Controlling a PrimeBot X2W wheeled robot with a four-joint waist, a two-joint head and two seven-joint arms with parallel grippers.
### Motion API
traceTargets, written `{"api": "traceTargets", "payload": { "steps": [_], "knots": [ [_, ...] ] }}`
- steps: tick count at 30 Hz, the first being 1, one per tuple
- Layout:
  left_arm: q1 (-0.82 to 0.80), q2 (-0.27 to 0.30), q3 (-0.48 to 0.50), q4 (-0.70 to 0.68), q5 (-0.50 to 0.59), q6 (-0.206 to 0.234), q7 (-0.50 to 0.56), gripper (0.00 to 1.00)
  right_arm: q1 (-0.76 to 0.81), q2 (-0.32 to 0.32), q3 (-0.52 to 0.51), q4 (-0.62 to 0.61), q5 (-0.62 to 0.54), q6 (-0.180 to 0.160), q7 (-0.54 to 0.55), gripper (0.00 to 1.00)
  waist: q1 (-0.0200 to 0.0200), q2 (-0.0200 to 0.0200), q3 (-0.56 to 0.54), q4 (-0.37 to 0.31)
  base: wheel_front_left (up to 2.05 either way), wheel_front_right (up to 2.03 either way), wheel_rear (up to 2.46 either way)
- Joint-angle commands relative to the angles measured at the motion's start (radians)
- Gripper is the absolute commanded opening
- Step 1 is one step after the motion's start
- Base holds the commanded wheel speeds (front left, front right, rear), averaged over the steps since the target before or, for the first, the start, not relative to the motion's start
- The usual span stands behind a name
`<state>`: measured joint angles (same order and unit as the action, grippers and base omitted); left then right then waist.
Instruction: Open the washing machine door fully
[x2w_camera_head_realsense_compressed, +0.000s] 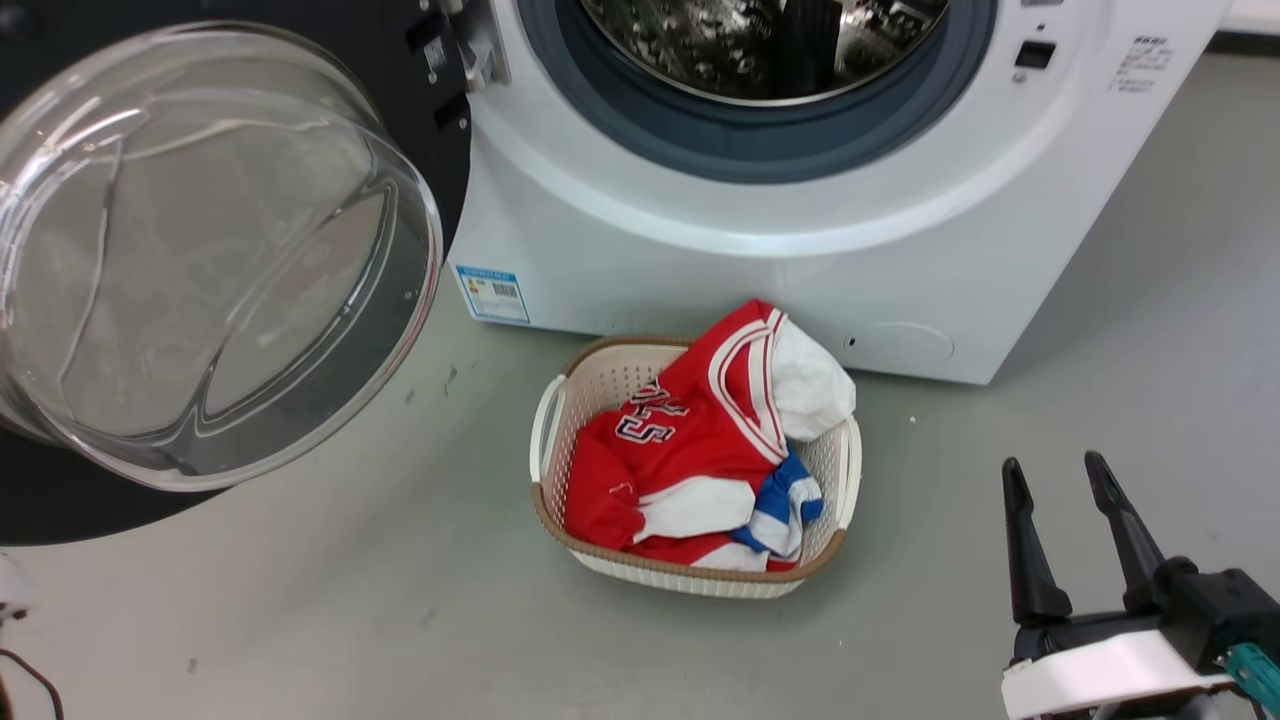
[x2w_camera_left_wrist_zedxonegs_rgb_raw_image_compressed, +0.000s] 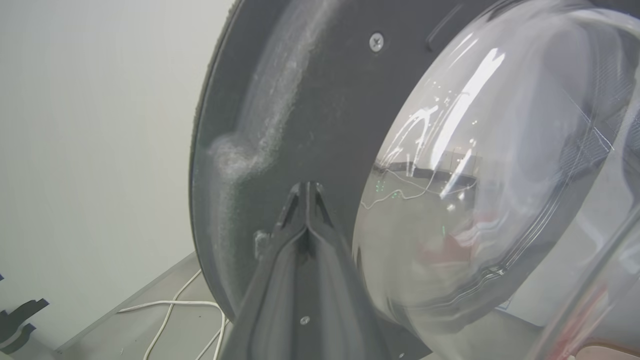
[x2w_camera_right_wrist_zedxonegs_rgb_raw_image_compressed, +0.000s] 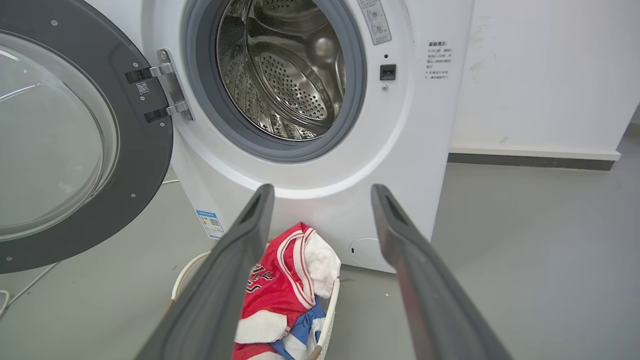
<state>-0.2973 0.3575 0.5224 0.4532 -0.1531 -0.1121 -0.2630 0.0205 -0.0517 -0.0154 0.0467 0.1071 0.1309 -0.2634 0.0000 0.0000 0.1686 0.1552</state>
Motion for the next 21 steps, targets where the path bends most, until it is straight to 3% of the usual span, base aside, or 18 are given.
{"api": "traceTargets", "payload": {
  "steps": [1,21],
  "knots": [
    [0.019,-0.008,-0.004,-0.017,0.011,-0.001,-0.003,0.0,0.015,0.003,-0.002,-0.002,0.008,0.0,-0.002,1.0,0.0,0.0,-0.03,-0.002,0.0,0.0,0.0],
    [0.284,-0.255,-0.252,-0.418,0.161,-0.005,-0.003,0.0,0.109,0.003,-0.028,-0.089,0.031,0.0,-0.002,1.0,0.0,0.0,-0.17,-0.067,0.0,0.0,0.0]
  ]
}}
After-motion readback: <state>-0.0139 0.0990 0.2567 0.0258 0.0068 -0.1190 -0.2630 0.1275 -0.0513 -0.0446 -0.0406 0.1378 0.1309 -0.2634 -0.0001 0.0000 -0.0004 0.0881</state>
